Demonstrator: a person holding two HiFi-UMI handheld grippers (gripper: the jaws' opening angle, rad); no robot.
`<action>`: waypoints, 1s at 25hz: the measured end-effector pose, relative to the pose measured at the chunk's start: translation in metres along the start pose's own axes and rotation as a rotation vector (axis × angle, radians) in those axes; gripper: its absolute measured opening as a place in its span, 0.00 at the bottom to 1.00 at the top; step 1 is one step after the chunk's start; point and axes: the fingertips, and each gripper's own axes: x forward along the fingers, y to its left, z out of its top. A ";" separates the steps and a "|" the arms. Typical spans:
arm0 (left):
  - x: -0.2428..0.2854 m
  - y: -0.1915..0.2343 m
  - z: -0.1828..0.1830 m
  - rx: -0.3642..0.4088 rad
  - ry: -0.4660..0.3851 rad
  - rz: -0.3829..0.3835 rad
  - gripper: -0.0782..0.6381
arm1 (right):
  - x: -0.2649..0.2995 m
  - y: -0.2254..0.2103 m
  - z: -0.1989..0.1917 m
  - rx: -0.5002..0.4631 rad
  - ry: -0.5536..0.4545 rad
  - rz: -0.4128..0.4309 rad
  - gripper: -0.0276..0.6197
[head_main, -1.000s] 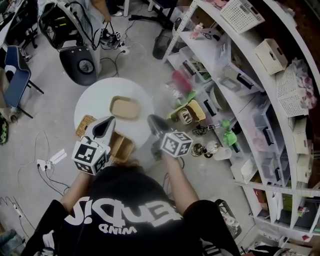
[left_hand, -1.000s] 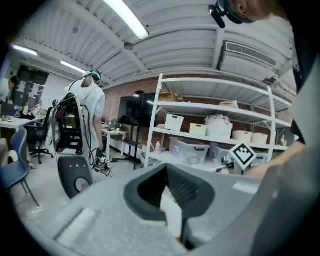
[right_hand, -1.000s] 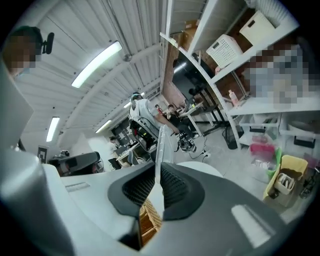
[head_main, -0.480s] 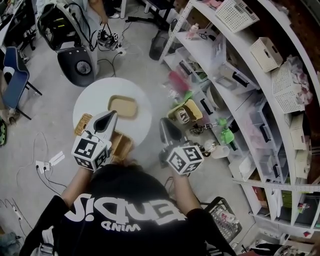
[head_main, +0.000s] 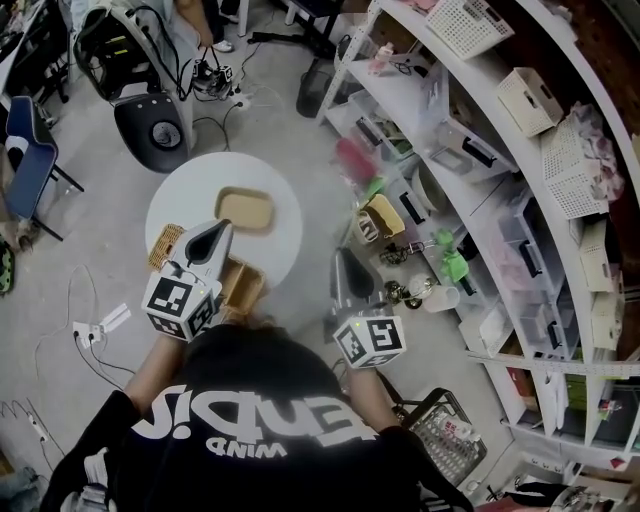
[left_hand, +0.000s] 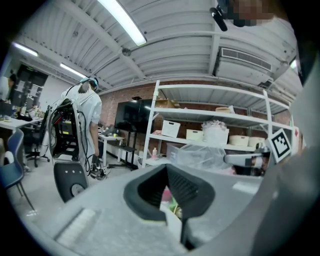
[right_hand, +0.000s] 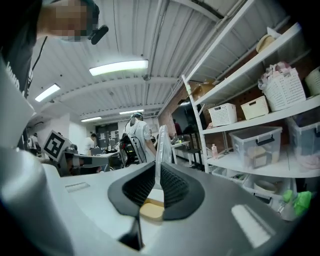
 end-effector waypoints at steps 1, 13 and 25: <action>-0.001 0.000 0.000 0.003 -0.001 0.003 0.11 | -0.002 -0.001 -0.002 -0.006 -0.003 -0.008 0.09; -0.007 0.007 -0.016 0.029 -0.007 0.042 0.11 | -0.002 -0.006 -0.023 -0.062 -0.021 -0.037 0.09; -0.006 0.025 -0.038 0.034 0.016 0.071 0.11 | 0.020 -0.007 -0.046 -0.025 0.013 -0.029 0.09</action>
